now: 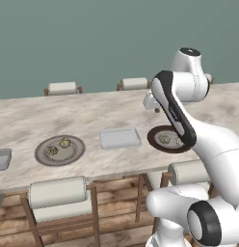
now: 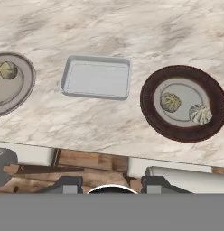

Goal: Place two dumplings into each of the tupperware containers and then place the containers in the fridge.

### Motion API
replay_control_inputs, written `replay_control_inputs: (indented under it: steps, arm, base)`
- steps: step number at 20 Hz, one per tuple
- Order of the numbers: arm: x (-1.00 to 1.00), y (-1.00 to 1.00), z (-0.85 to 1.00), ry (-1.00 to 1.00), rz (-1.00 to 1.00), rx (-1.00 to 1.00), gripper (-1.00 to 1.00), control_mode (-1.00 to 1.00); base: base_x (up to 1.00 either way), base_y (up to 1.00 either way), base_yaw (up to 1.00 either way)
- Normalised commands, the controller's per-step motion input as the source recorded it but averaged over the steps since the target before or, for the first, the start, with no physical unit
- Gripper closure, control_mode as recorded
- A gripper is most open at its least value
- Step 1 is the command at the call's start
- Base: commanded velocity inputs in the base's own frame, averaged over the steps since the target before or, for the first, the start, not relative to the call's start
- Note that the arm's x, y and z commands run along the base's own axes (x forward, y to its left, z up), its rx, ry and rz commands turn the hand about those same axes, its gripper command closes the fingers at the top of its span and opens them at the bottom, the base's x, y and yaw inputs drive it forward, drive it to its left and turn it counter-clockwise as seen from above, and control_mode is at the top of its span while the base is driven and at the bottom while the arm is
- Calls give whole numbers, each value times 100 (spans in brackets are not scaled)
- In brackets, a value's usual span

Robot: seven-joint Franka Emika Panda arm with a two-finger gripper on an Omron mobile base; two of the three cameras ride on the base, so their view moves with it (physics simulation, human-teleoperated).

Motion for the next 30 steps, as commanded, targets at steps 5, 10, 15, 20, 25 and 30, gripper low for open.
replay_control_inputs:
  steps: [5,10,15,20,25,30]
  arm:
    - [-11,-31,-4,0,-1,0,-100,-100]
    - [-5,-49,-17,0,0,0,-100,-100]
    - [0,-62,-40,1,0,-11,-100,-100]
    - [0,-62,-46,5,0,-20,-100,-100]
    - [3,-57,-51,10,0,-21,-100,-100]
    - [26,-48,-43,8,3,-6,-100,-100]
  base:
    - [0,0,0]
    - [0,0,0]
    - [0,0,0]
    - [0,0,0]
    - [0,0,0]
    - [0,0,0]
